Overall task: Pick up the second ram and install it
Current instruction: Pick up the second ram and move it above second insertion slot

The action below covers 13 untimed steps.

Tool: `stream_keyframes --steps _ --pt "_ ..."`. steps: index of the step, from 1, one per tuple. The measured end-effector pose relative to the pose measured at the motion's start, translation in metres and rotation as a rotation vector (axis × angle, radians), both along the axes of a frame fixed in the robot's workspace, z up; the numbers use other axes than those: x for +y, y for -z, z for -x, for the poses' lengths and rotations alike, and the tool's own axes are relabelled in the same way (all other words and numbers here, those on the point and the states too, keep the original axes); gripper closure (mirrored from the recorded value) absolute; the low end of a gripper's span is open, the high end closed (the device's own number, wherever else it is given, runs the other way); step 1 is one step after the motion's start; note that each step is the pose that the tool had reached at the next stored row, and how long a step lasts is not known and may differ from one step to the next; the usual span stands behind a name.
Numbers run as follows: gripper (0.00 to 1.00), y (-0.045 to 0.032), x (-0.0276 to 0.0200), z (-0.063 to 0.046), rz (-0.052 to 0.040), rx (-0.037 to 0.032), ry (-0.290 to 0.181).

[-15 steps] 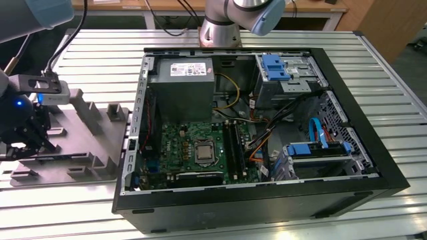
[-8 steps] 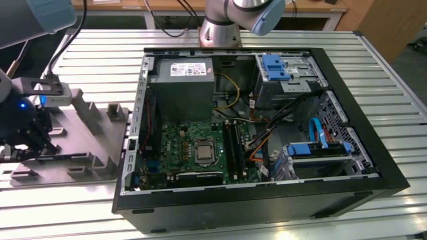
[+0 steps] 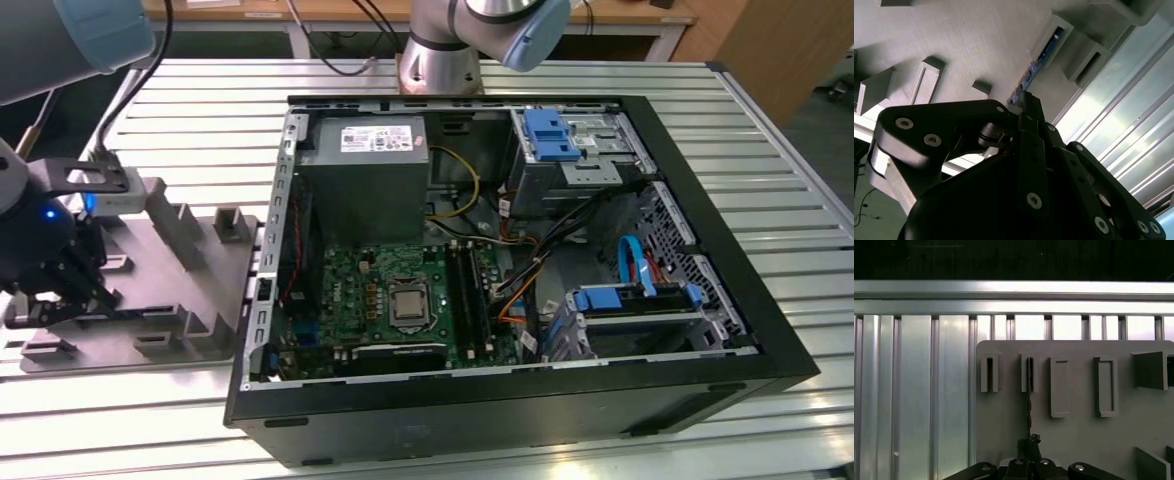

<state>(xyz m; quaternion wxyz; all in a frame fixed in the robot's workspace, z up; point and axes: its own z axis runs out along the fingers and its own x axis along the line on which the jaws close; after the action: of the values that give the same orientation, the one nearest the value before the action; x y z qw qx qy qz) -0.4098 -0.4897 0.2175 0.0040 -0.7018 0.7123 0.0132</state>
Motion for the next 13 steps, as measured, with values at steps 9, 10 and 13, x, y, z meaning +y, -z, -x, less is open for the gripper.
stream_keyframes --steps 9,10,13 --pt "0.9 0.0051 0.0055 0.0093 0.0002 -0.009 0.0" --pt "0.9 0.0055 0.0054 0.0097 0.0003 -0.0091 0.0" --pt "0.9 0.0062 0.0054 0.0102 0.0007 -0.009 0.0"
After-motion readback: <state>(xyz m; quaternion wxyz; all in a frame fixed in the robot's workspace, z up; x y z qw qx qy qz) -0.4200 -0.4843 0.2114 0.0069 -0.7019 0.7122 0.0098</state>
